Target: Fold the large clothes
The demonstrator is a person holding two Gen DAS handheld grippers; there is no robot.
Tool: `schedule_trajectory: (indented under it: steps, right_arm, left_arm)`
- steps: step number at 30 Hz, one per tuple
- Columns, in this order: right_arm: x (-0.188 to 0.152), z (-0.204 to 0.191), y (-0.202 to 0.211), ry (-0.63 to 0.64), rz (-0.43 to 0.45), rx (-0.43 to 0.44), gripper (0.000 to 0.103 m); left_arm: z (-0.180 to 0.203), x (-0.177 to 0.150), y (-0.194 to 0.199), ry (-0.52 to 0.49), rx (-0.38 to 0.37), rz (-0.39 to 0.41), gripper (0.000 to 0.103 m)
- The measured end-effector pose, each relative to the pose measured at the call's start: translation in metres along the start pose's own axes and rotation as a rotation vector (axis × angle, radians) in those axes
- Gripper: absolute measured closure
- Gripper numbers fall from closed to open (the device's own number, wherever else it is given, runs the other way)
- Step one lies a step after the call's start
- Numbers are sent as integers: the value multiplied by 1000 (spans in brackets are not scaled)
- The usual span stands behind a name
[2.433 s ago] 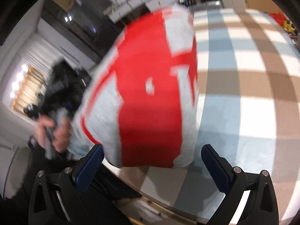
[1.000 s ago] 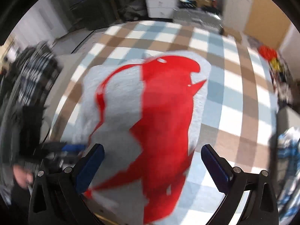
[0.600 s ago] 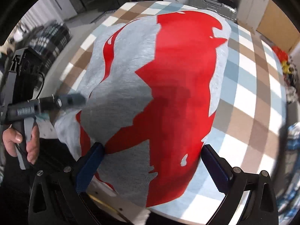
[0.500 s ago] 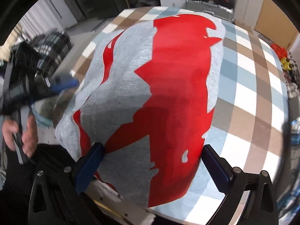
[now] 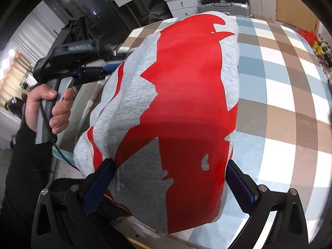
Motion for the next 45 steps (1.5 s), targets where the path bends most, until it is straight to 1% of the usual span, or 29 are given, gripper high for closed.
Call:
schedule_trajectory:
  steps: [2, 4, 5, 8, 9, 10, 11, 12, 13, 14, 15, 17, 19, 21, 22, 24, 25, 26, 27, 28, 30, 32, 33, 34, 35, 37, 39, 42, 45]
  right_arm:
    - [1, 4, 2, -17, 6, 28, 0]
    - [2, 6, 4, -33, 17, 47, 0]
    - [2, 5, 4, -31, 17, 47, 0]
    - [2, -2, 3, -6, 18, 28, 0]
    - [1, -3, 3, -2, 18, 22, 0]
    - [0, -3, 3, -5, 17, 17, 0]
    - [0, -1, 3, -15, 19, 23, 0]
    - [-1, 1, 3, -22, 23, 29, 0]
    - [-1, 2, 4, -26, 24, 31, 0]
    - [-1, 3, 4, -26, 24, 33, 0]
    - [-1, 3, 4, -26, 25, 33, 0]
    - [-1, 3, 3, -27, 26, 30, 0]
    - [0, 3, 3, -30, 25, 27, 0]
    - [1, 5, 3, -39, 27, 29, 0]
    - [1, 5, 3, -40, 28, 29, 0]
    - [1, 6, 3, -41, 28, 30, 0]
    - [0, 6, 3, -44, 29, 32, 0]
    - [0, 6, 3, -47, 29, 33, 0]
    - [-1, 7, 3, -55, 31, 37, 0]
    - [-2, 9, 4, -62, 32, 39, 0]
    - [-4, 10, 5, -72, 33, 44, 0]
    - [-8, 11, 7, -82, 24, 48, 0]
    - [-11, 11, 9, -78, 16, 47, 0]
    - [-14, 10, 10, -70, 10, 39, 0]
    - [-15, 8, 11, -63, 9, 32, 0]
    - [-19, 2, 17, -37, 30, -9, 0]
    - [-21, -6, 26, -8, 64, -44, 0]
    - [-21, -19, 47, 29, 159, -53, 0]
    - [-19, -29, 69, 53, 252, -52, 0]
  left_arm:
    - [-9, -1, 5, 6, -35, 7, 100]
    - [-18, -2, 13, 19, -42, 33, 100]
    - [-20, -4, 17, 9, -39, 51, 100]
    - [-26, -6, 23, -8, -6, 111, 102]
    - [-29, -5, 26, -3, 30, 144, 103]
    - [-36, -3, 27, 5, 90, 172, 103]
    - [-46, -2, 28, 36, 89, 186, 103]
    - [-64, -4, 31, 113, 27, 179, 103]
    - [-76, -4, 31, 167, -10, 169, 103]
    - [-85, -7, 36, 211, -22, 177, 103]
    - [-90, -10, 42, 229, -21, 190, 103]
    - [-86, -15, 53, 211, -39, 193, 103]
    - [-70, -23, 65, 178, -64, 195, 103]
    - [-44, -33, 75, 120, -76, 190, 103]
    - [-24, -41, 80, 71, -82, 193, 100]
    - [8, -56, 83, -12, -116, 181, 81]
    - [17, -61, 77, -36, -125, 174, 49]
    - [26, -67, 74, -53, -134, 164, 22]
    - [34, -75, 65, -64, -145, 147, 19]
    - [35, -78, 58, -70, -136, 134, 19]
    - [31, -83, 35, -88, -56, 90, 19]
    - [13, -89, 8, -51, 44, 48, 19]
    - [3, -91, -4, -31, 57, 18, 19]
    - [-4, -92, -8, -22, 37, 34, 19]
    - [-5, -93, -6, -28, 38, 56, 19]
    - [3, -93, 1, -58, 111, 79, 19]
    - [11, -93, 15, -66, 228, 125, 19]
    - [25, -99, 42, -88, 268, 217, 19]
    - [43, -111, 67, -156, 295, 313, 19]
Point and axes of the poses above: each gripper's, at about its wrist camera, not at the fingertips, and y roughly against the way its jaws point, z to its right, x to its top, the point moved 1 cm from there along -y, roughly the way its jaws point, and after that the axes turned 4 degrees about x, right-handed, at the moved point
